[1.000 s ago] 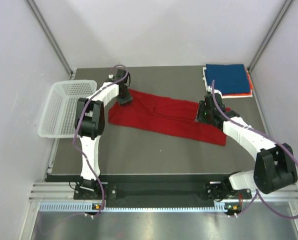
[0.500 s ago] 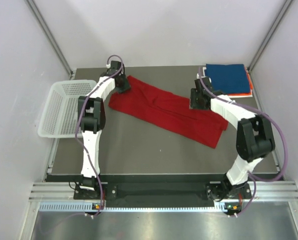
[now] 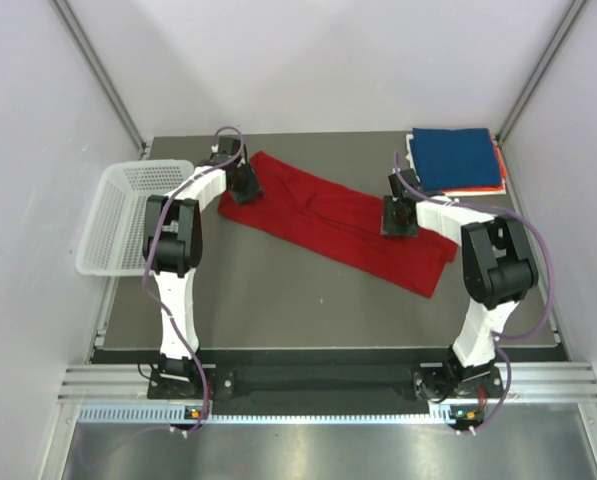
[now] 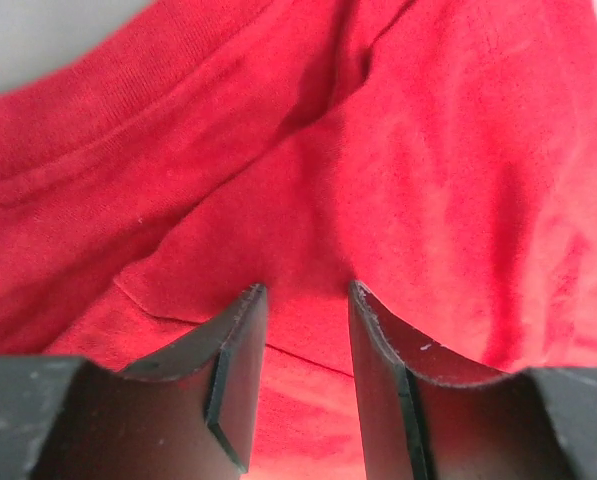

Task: Fold and stack the t-shirts
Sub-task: Fold the tshirt

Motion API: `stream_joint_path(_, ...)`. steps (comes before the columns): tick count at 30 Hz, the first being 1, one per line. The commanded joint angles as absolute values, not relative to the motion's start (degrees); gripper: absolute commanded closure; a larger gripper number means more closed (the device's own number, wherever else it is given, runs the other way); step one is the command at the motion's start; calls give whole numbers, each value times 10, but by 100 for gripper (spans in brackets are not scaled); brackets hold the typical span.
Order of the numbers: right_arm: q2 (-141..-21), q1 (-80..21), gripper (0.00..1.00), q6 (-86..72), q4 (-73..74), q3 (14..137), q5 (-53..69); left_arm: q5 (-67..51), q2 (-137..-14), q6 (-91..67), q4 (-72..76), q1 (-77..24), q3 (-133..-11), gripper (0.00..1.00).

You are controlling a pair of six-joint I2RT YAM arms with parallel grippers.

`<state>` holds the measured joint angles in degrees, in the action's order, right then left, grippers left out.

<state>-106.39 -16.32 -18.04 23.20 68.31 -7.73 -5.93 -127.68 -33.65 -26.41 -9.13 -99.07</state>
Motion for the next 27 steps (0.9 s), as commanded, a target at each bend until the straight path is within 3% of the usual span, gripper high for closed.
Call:
stream_joint_path(1,-1022,-159,54,-219,255,618,-92,-42,-1299,-326,-258,-87,-1006,56)
stream_joint_path(12,-879,-176,55,-380,174,436,-31,-98,-1353,-286,-229,-84,-1079,55)
stream_joint_path(16,-829,-232,55,-480,141,373,-45,-139,-1369,-280,-197,-77,-1104,54)
stream_joint_path(21,-775,-245,55,-472,171,395,-83,-180,-1348,-279,-219,-76,-1120,54)
stream_joint_path(27,-826,-243,52,-307,229,516,-103,-97,-1275,-281,-274,-84,-1101,55)
